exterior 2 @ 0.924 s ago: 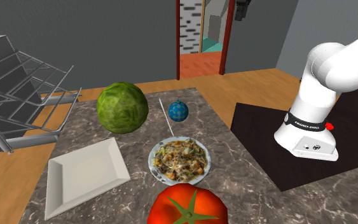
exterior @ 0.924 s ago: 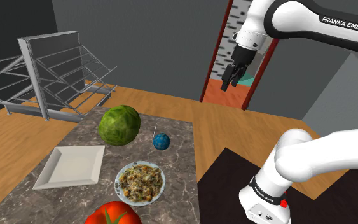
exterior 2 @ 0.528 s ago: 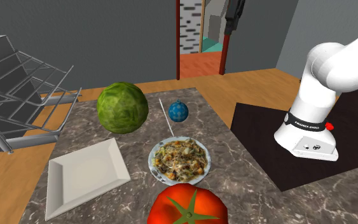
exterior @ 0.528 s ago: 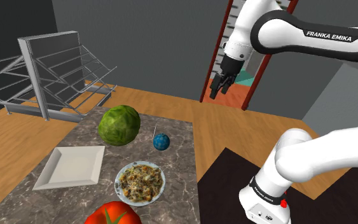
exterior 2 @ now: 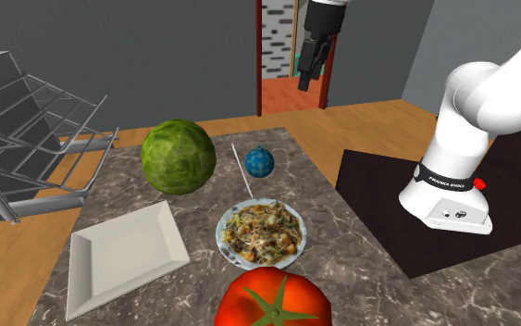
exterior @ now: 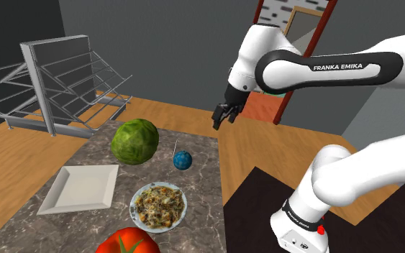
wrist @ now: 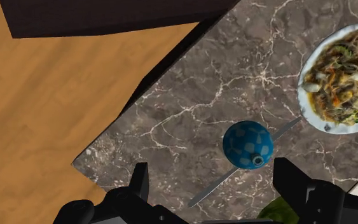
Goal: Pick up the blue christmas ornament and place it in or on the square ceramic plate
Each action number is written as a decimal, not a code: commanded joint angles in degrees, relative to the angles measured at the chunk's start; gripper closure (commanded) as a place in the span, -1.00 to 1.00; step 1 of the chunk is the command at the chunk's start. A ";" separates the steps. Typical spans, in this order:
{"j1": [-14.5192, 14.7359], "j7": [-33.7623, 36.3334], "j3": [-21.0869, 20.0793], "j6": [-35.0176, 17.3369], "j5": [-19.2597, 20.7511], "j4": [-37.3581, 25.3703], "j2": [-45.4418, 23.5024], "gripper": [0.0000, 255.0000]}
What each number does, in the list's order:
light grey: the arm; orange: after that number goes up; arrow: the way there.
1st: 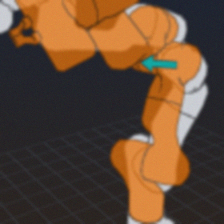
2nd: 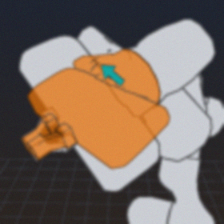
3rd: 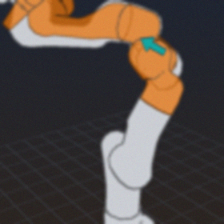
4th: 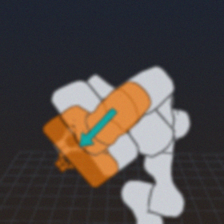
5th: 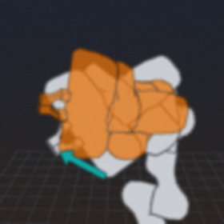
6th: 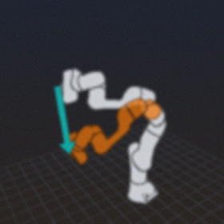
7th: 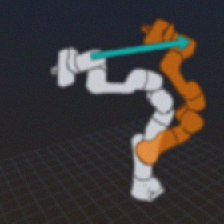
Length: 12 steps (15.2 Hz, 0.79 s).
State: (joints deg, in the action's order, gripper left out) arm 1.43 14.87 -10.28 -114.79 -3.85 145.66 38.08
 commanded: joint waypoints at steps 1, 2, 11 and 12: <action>0.24 2.32 -2.04 -4.09 -0.47 0.15 -3.16 -1.00; 0.30 3.41 -3.02 -6.17 -0.56 0.32 -4.77 -1.00; -1.21 14.58 -11.53 -22.31 3.03 -1.97 -21.08 -1.00; -1.34 14.79 -11.65 -23.17 3.32 -1.72 -21.71 -1.00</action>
State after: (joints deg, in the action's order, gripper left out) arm 0.26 28.92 -21.47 -136.80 -0.97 143.99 17.45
